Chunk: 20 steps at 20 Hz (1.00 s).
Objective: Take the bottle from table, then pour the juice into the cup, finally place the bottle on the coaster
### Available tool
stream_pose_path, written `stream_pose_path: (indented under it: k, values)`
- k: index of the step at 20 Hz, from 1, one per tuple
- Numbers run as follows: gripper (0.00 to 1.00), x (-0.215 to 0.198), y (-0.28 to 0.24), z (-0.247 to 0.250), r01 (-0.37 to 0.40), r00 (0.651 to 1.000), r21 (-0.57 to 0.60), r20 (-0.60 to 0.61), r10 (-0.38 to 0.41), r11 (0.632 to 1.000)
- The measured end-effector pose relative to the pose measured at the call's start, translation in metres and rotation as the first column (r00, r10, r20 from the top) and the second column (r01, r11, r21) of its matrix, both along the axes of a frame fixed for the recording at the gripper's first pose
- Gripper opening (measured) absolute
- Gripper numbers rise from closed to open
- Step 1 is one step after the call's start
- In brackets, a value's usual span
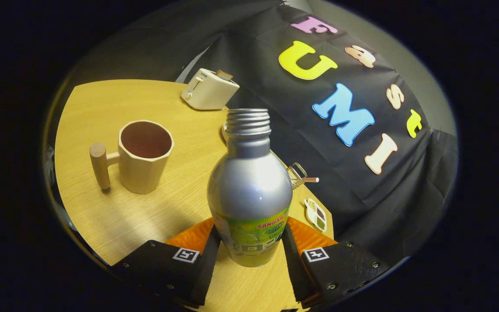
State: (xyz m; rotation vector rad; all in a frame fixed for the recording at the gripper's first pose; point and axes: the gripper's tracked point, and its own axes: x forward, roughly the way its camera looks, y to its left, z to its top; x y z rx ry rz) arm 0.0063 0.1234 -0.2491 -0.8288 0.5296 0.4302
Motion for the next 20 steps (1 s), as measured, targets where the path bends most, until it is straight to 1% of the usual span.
stream_pose_path:
  k: [4, 8, 13, 20]
  values:
    - [0.73, -0.001, 0.007, -0.005, -0.043, 0.999, -0.086, -0.008, 0.043, 0.995]
    - [0.73, -0.002, 0.011, -0.010, -0.067, 0.998, -0.161, -0.025, 0.064, 0.985]
    - [0.73, -0.002, 0.021, -0.016, -0.103, 0.994, -0.253, -0.049, 0.094, 0.962]
    - [0.73, 0.000, 0.028, -0.019, -0.157, 0.987, -0.360, -0.074, 0.139, 0.920]
